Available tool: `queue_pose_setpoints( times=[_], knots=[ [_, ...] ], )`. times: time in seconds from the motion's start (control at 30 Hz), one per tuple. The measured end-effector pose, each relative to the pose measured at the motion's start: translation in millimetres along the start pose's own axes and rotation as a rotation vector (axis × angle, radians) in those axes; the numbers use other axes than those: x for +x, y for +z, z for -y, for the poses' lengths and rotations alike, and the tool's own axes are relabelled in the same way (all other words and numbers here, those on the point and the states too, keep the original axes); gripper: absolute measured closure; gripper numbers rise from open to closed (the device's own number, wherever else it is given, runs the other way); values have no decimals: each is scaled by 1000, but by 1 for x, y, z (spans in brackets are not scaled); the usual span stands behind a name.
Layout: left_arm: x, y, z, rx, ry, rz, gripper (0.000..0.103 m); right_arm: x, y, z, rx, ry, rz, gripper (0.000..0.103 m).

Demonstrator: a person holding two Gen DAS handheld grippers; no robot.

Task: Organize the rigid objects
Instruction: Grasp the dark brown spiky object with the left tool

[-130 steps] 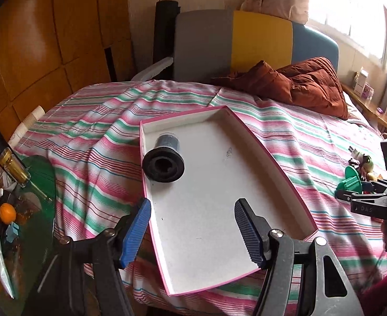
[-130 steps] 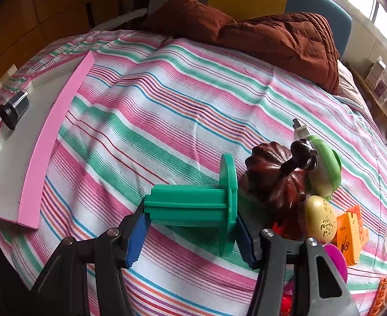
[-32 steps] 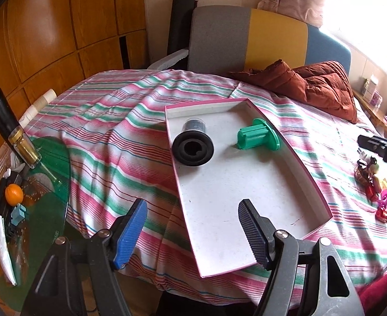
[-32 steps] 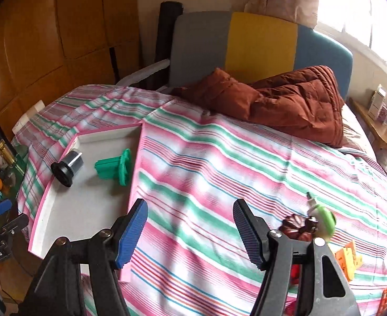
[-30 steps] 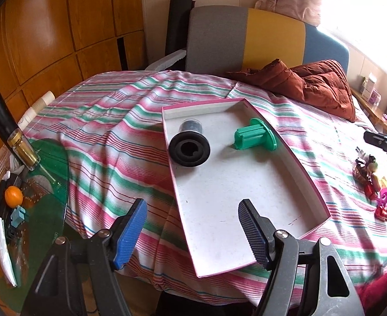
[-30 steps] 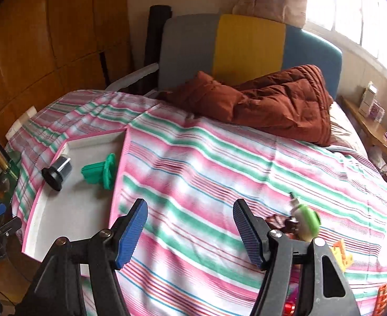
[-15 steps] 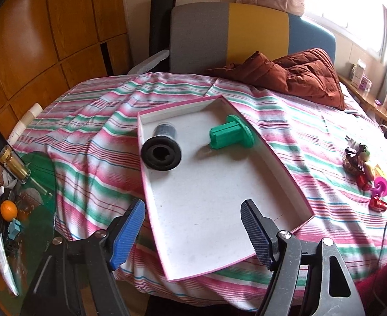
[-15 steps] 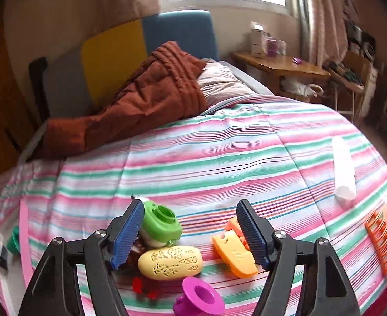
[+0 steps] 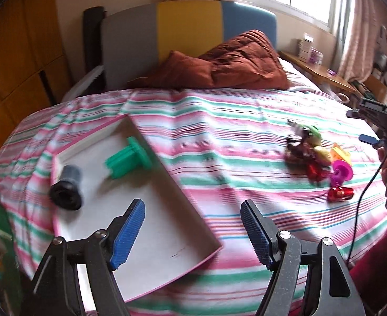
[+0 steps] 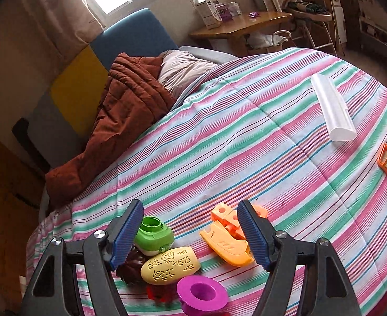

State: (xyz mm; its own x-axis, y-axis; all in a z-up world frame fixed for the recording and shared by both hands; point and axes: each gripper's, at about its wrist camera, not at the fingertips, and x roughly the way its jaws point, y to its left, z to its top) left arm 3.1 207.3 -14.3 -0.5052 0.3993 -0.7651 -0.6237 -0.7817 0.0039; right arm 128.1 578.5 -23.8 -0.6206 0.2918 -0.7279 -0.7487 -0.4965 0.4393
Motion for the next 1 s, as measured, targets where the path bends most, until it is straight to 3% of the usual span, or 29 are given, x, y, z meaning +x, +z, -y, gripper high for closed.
queue_pose_setpoints(
  times=[0.13,0.4,0.8,0.83,0.87,0.9,1.0],
  knots=[
    [16,18,37,66,-66,1,30,4,-2,0,3,13,-24,28],
    [61,48,107,203,-172,19,50,6,-2,-2,7,36,-40,28],
    [121,84,163,260,-264,22,50,15,-1,-3,18,74,-82,28],
    [126,87,165,258,-265,25,52,16,-1,-4,14,75,-84,28],
    [131,89,164,247,-275,18,73,16,-1,-5,10,74,-87,28],
    [135,91,162,228,-302,2,78,17,-2,-5,5,75,-91,28],
    [131,89,147,168,-328,0,78,19,-3,-9,-16,83,-106,28]
  ],
)
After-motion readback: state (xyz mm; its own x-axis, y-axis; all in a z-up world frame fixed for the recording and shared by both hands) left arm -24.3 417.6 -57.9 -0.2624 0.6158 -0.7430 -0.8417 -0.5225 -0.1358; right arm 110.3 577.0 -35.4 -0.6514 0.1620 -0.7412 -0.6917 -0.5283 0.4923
